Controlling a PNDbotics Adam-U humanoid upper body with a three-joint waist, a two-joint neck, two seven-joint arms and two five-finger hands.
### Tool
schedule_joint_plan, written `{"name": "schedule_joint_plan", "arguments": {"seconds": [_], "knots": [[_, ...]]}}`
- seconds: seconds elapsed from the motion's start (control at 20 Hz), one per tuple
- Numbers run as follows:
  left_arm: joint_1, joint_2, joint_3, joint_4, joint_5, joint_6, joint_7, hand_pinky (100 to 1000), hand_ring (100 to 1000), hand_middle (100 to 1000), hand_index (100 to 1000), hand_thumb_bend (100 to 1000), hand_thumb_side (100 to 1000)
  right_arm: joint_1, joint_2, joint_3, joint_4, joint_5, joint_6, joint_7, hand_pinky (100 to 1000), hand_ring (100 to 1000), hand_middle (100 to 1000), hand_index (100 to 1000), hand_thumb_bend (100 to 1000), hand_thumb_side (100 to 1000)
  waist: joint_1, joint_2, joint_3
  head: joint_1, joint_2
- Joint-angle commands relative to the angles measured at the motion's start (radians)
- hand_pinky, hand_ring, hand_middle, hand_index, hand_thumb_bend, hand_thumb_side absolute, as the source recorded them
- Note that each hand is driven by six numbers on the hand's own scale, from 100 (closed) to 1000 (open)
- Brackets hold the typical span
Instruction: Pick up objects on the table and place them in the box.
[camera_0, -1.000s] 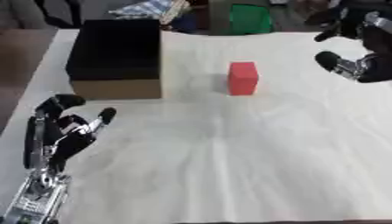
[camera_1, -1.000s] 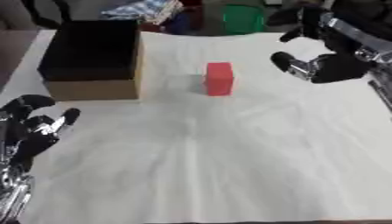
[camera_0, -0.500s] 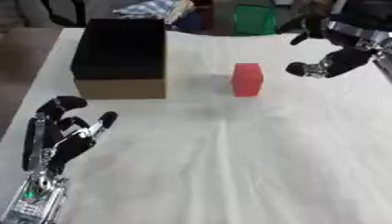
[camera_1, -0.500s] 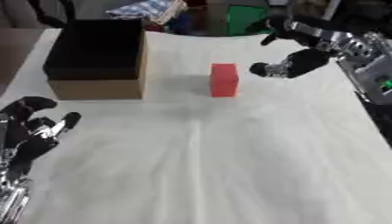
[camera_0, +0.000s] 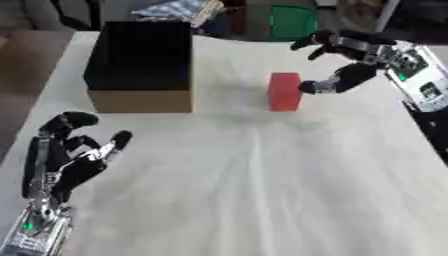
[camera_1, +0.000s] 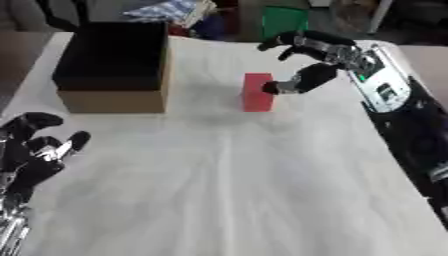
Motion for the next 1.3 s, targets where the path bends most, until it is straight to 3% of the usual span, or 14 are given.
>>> {"name": "schedule_joint_plan", "arguments": {"seconds": [0.05, 0.7, 1.1, 1.3], "knots": [[-0.014, 0.013, -0.002, -0.011, 0.001, -0.001, -0.007, 378, 679, 551, 522, 817, 207, -0.035, 0.011, -0.021, 0.046, 0.059, -0.019, -0.013, 851, 1000, 891, 910, 512, 409, 0.000, -0.013, 0.006, -0.009, -0.008], [-0.019, 0.011, -0.006, -0.012, 0.003, 0.001, -0.016, 380, 681, 552, 523, 817, 208, -0.074, 0.077, -0.072, 0.220, 0.276, -0.064, -0.087, 895, 1000, 916, 919, 599, 404, 0.001, -0.015, 0.039, -0.029, -0.015], [-0.021, 0.011, -0.007, -0.013, 0.003, 0.002, -0.019, 380, 676, 550, 523, 818, 211, -0.074, 0.088, -0.088, 0.268, 0.331, -0.074, -0.126, 899, 1000, 918, 920, 609, 407, 0.004, -0.016, 0.047, -0.047, -0.024], [-0.022, 0.011, -0.007, -0.014, 0.002, 0.002, -0.019, 380, 675, 549, 523, 818, 215, -0.075, 0.088, -0.093, 0.280, 0.348, -0.076, -0.138, 903, 1000, 920, 921, 616, 408, 0.004, -0.017, 0.047, -0.082, -0.033]]}}
